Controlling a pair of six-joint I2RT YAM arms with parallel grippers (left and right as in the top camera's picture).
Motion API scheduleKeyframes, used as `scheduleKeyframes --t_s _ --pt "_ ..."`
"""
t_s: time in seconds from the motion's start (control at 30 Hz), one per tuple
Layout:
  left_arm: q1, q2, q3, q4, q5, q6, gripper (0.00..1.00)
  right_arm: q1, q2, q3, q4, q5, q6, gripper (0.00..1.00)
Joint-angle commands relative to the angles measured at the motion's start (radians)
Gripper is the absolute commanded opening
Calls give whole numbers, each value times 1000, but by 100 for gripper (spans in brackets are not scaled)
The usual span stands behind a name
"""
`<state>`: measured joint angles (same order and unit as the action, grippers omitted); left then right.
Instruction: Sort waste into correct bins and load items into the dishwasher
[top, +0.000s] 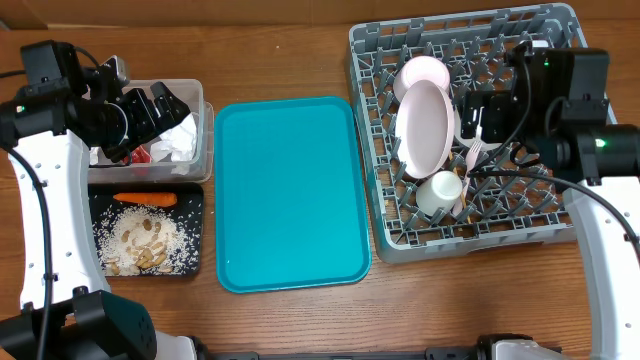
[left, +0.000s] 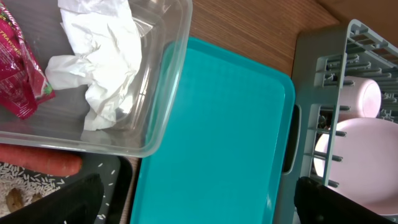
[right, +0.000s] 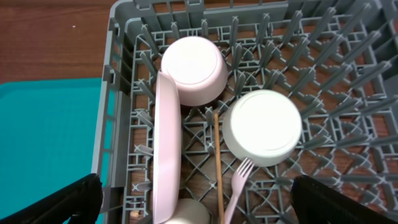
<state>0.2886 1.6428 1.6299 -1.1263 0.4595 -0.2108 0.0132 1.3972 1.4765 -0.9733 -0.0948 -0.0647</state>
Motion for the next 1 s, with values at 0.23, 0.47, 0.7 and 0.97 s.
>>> scheduleKeyframes --t_s 0.23,0.47,0.7,0.97 --pt "-1 -22 24 1 1 -6 100 -2 10 13 2 -19 13 100" --pt "-1 -22 24 1 1 -6 100 -2 10 13 2 -19 13 100" --pt "-1 -22 24 1 1 -6 100 -2 15 10 2 -21 13 100" --pt "-1 -22 24 1 1 -6 100 -1 -63 10 -5 -19 13 100"
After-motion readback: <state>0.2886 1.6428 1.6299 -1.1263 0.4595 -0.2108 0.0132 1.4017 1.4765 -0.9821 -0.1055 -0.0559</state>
